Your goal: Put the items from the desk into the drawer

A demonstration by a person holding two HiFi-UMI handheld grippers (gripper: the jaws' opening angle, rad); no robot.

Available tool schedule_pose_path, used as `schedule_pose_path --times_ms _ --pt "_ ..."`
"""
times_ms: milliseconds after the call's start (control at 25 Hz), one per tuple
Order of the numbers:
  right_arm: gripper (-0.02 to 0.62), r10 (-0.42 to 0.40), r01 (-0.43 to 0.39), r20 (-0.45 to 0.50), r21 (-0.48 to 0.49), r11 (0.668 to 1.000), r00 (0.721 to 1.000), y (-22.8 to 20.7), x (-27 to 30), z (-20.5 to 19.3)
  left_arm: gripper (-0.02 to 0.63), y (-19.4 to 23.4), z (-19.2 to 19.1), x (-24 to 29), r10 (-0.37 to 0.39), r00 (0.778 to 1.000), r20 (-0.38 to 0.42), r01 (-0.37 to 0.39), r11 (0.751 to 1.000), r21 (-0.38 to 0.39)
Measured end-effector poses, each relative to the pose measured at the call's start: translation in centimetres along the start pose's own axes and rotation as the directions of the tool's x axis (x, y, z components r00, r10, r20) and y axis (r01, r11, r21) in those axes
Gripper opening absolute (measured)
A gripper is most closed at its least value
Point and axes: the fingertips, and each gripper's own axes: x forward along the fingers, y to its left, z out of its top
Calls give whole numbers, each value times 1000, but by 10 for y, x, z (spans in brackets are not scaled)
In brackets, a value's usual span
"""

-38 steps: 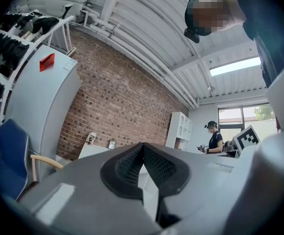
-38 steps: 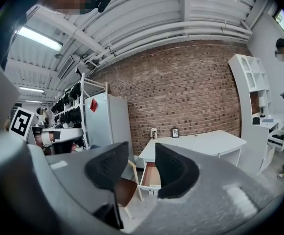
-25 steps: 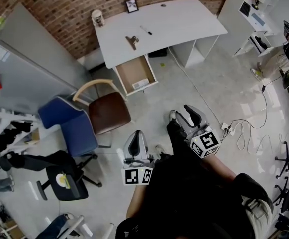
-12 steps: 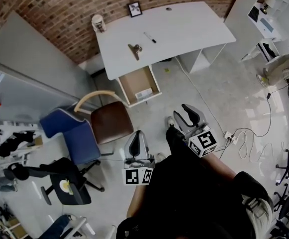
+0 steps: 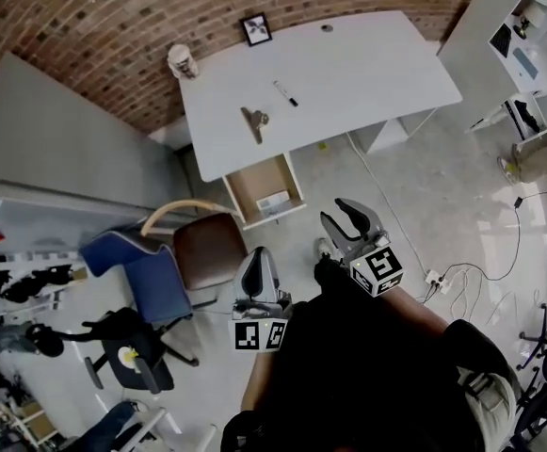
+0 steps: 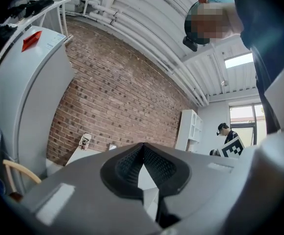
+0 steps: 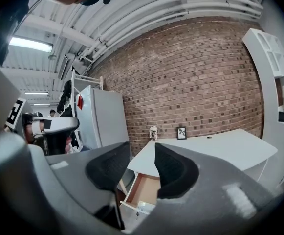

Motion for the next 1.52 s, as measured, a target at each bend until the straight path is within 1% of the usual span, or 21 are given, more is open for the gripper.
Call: schedule_pose_path --times_ms 200,320,520,720,960,1240,1520 --pt "155 19 -19 11 0 1000 1000 -40 22 12 11 -6 5 35 29 1000 10 -29 999 26" --pt "156 22 -22 12 -2 1000 1000 -54 31 16 11 -8 6 47 40 999 9 -40 999 27" --pt "156 12 -12 8 -10 1000 1000 -75 51 19 11 -11 1 66 24 1000 10 -24 999 25" --pt "156 5 -5 -8 -17 1000 1000 -93 77 18 11 -3 -3 94 -6 1000 12 6 1000 18" --pt "156 -5 4 -37 -27 1000 999 -116 116 19 11 18 -3 136 -23 1000 20 23 1000 6" --pt "156 -10 8 -98 -23 1000 995 -142 176 15 11 55 4 190 -34 999 8 34 999 -20" --pt "156 -29 26 -191 -20 999 981 -176 243 -9 11 92 -3 242 -48 998 -28 46 997 -53"
